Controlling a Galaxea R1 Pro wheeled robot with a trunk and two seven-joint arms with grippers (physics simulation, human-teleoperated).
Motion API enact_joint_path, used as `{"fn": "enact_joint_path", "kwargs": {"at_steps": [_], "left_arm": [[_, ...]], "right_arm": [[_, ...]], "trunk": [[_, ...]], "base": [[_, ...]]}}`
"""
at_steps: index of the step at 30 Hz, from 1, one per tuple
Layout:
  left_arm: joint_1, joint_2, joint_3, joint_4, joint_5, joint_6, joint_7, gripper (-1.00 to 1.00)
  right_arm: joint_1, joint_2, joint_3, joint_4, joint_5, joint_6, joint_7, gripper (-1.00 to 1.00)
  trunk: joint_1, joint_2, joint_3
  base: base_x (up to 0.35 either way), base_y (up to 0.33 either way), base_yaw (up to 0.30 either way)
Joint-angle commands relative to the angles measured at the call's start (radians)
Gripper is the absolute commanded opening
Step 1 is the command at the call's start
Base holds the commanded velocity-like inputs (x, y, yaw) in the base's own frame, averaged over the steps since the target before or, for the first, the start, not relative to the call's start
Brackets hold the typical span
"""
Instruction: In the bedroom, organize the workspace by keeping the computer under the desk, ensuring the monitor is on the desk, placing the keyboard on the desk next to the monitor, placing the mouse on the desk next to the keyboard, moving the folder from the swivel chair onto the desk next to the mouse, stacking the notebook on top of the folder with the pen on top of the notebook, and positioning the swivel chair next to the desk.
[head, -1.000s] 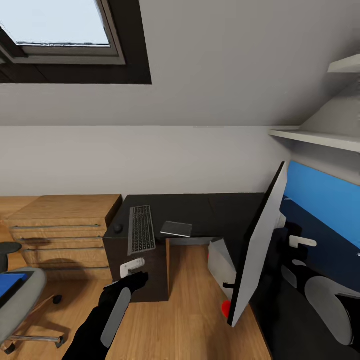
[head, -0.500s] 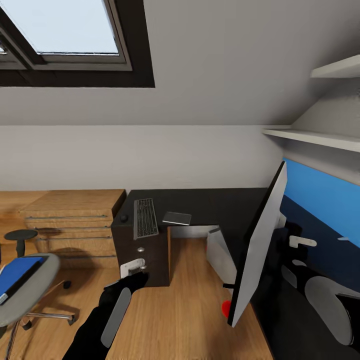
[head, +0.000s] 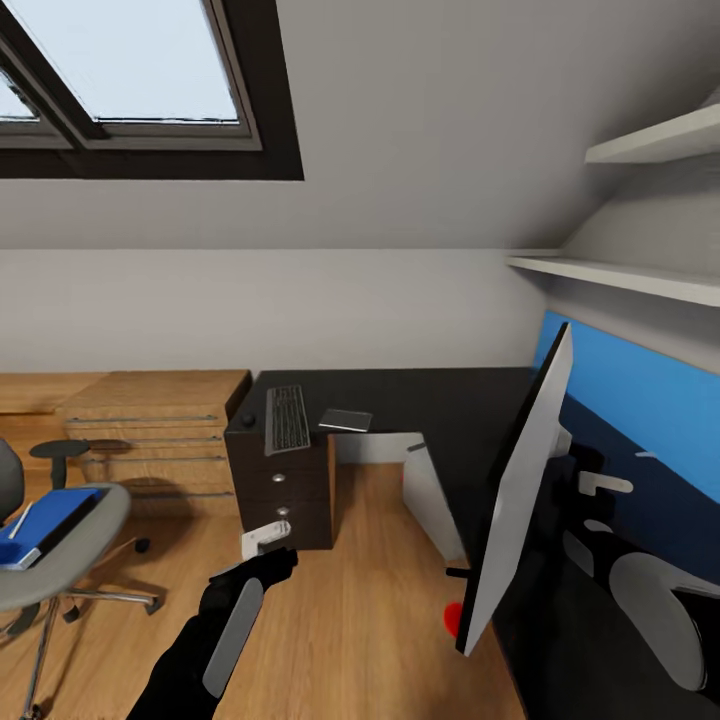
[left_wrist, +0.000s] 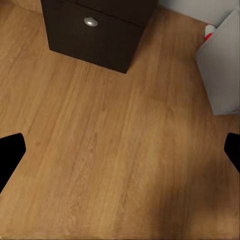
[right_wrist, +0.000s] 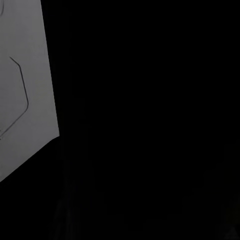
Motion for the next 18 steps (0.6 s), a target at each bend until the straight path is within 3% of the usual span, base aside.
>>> {"fn": "enact_joint_path", "kwargs": {"at_steps": [1, 18], "left_arm": [[-0.001, 0.000, -0.001, 0.000, 0.010, 0.002, 0.011, 1.00], [-0.001, 0.000, -0.001, 0.000, 0.008, 0.001, 0.010, 1.00]], "right_arm": [[0.000, 0.000, 0.013, 0.005, -0.025, 0.002, -0.001, -1.00], [0.000, 0.001, 0.013, 0.005, -0.024, 0.008, -0.001, -1.00]], "trunk": [[0.000, -0.001, -0.002], [0.000, -0.001, -0.002]], "base": [[-0.187, -0.293, 0.000], [-0.169, -0.304, 0.000]]}}
